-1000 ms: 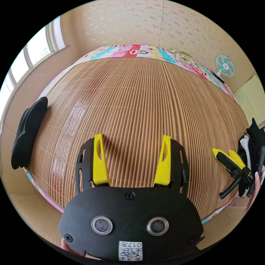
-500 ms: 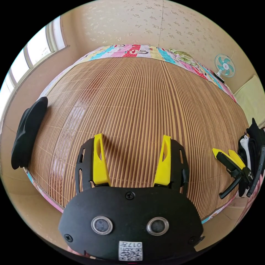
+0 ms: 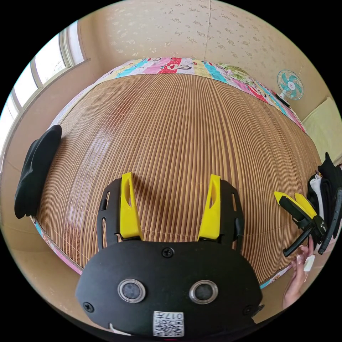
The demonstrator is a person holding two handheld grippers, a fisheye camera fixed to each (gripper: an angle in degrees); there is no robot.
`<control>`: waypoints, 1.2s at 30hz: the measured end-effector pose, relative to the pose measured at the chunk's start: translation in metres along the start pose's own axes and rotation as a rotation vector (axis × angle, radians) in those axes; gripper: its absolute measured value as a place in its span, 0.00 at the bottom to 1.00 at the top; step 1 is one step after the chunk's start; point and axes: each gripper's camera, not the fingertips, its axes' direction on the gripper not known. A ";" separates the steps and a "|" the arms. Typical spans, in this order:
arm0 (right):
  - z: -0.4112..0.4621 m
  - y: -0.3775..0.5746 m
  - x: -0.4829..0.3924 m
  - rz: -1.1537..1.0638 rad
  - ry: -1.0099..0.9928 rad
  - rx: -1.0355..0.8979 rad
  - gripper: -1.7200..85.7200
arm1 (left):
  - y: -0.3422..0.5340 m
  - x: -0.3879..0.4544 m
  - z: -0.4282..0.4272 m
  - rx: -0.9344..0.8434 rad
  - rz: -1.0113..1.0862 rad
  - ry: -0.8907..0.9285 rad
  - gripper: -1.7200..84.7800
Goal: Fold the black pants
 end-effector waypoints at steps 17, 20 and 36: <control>-0.014 0.014 -0.014 0.000 0.001 0.000 0.32 | 0.028 0.038 0.020 0.000 -0.002 0.003 0.34; -0.016 0.016 -0.016 0.002 -0.001 0.000 0.32 | 0.034 0.045 0.024 -0.004 -0.001 0.003 0.34; -0.030 0.033 -0.027 0.005 0.001 -0.010 0.32 | 0.071 0.077 0.051 -0.008 -0.004 0.003 0.34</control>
